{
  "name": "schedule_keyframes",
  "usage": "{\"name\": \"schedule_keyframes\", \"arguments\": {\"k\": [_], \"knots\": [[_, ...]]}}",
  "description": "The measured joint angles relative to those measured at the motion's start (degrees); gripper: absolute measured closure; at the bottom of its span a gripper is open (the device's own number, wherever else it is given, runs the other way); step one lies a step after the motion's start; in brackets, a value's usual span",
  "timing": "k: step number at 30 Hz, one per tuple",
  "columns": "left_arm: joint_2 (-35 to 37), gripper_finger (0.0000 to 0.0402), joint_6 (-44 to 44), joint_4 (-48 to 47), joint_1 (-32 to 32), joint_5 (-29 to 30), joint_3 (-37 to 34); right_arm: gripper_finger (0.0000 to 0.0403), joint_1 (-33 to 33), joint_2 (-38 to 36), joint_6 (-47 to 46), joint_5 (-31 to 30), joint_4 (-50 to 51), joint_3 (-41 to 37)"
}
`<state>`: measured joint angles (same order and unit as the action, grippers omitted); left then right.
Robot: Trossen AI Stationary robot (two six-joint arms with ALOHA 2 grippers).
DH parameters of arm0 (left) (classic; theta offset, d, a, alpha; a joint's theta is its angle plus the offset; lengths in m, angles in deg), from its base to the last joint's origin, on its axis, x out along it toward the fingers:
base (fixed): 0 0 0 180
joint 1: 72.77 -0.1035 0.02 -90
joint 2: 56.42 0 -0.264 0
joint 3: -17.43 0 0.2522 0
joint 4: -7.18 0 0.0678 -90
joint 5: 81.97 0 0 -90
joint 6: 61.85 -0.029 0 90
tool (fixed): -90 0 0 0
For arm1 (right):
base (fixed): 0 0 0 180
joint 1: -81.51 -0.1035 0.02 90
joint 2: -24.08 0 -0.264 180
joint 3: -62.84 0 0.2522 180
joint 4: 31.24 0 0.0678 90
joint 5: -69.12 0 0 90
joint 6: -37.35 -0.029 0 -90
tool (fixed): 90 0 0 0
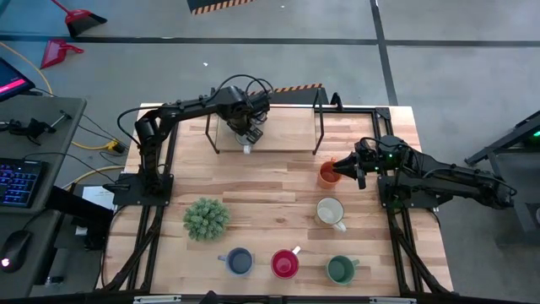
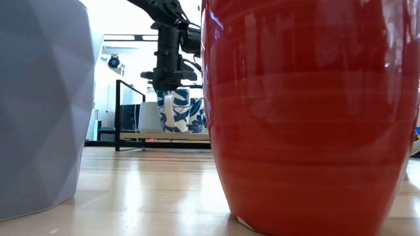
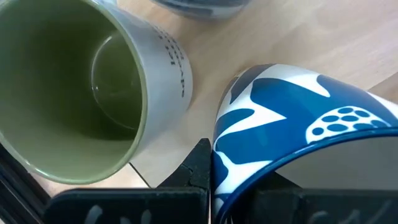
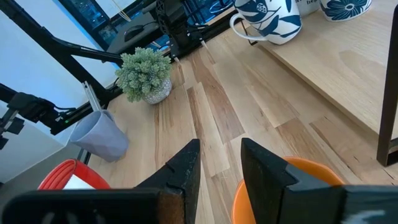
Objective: Place coffee mugs
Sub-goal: Put the blue mug on the shelf aligned with the other white mug
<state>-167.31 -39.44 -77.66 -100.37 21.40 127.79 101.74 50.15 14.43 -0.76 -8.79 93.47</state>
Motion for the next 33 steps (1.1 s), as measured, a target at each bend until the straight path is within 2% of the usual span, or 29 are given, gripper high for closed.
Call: {"name": "schedule_keyframes", "arguments": {"k": [11,19,33], "knots": [[0.0,0.0388,0.0,0.5,0.0,-0.8,0.0,0.0306,0.0,0.0,-0.2,0.0,0.0,0.0],[0.0,0.033,0.0,0.4,-0.1,-0.8,0.2,0.0306,0.0,0.0,-0.2,0.0,0.0,0.0],[0.0,0.0287,0.0,0.4,-0.2,-2.3,0.2,0.0306,0.0,0.0,-0.2,0.0,0.0,0.0]]}}
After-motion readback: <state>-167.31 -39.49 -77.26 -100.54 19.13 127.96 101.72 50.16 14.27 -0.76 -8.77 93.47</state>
